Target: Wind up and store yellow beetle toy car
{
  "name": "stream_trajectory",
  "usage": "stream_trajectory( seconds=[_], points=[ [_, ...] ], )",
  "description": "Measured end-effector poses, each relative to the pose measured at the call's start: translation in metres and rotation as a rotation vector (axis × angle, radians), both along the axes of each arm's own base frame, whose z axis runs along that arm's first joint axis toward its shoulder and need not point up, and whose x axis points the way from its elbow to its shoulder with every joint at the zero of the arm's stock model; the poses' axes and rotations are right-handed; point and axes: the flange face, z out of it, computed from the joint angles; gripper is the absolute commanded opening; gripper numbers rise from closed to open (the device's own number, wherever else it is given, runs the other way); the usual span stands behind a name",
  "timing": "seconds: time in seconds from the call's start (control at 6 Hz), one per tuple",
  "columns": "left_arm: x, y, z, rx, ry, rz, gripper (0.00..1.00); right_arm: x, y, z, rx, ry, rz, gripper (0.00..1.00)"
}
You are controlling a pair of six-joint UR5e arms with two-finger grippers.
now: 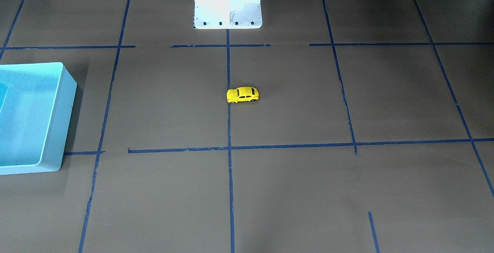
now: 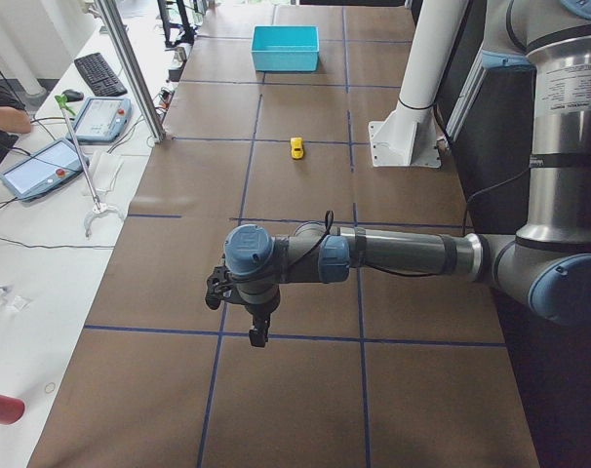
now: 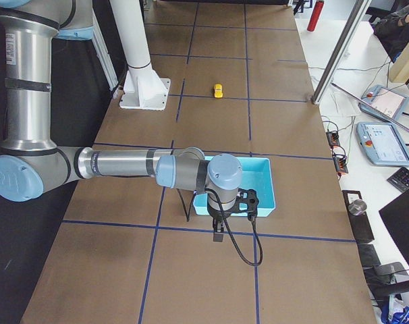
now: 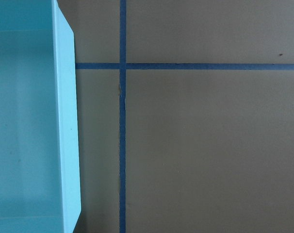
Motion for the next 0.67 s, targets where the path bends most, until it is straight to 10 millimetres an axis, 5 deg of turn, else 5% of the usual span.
stream_trajectory(
  seconds=[0.67],
  points=[
    [-0.0006,0.0015,0.0053,-0.013,-0.006,-0.002,1.00,0.0000,0.0000,0.0001,0.000,0.000,0.000,1.00]
  ],
)
